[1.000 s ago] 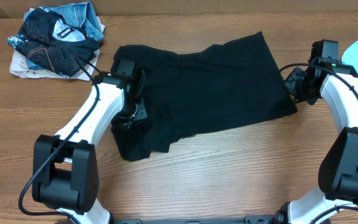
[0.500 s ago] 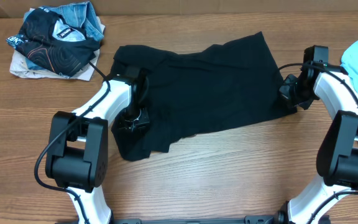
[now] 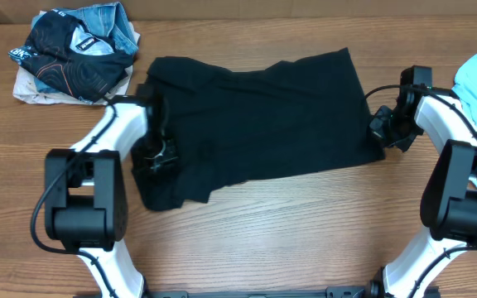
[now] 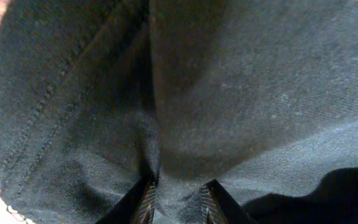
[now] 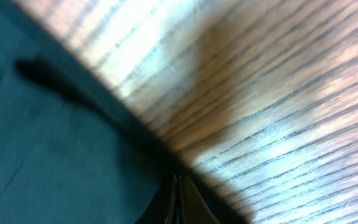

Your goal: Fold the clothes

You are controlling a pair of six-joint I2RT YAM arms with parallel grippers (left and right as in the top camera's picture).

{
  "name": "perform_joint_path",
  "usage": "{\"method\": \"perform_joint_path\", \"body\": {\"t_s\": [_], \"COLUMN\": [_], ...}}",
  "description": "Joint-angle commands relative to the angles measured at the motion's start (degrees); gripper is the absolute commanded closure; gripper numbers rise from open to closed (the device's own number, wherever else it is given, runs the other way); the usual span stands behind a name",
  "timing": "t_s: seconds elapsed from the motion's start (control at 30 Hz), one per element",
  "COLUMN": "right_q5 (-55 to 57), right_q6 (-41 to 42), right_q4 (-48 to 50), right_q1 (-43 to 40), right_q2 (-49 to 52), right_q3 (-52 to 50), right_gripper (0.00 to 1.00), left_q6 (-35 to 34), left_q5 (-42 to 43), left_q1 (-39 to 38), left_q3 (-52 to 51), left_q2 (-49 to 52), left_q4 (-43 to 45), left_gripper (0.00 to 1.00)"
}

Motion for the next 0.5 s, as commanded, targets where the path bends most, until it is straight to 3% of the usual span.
{"method": "perform_joint_path", "body": {"t_s": [0.0,0.47], "right_q5": [-0.33,-0.63], "right_q6": [0.81,6.10], "right_q4": [-0.35,-6.93], "right_q1": [0.00,0.50], "right_q2": [0.81,-2.38], "right_q3": [-0.15,-0.13], "right_gripper": [0.96,0.96], "left_q6": [5.57,8.90], "left_q5": [-3.52,-6.16], "left_q1": [4.31,8.76], "left_q3": [-1.14,1.84], "left_q2": [3.72,3.72], "left_q4": [1.05,2.40], "left_gripper": [0.69,0.59]}}
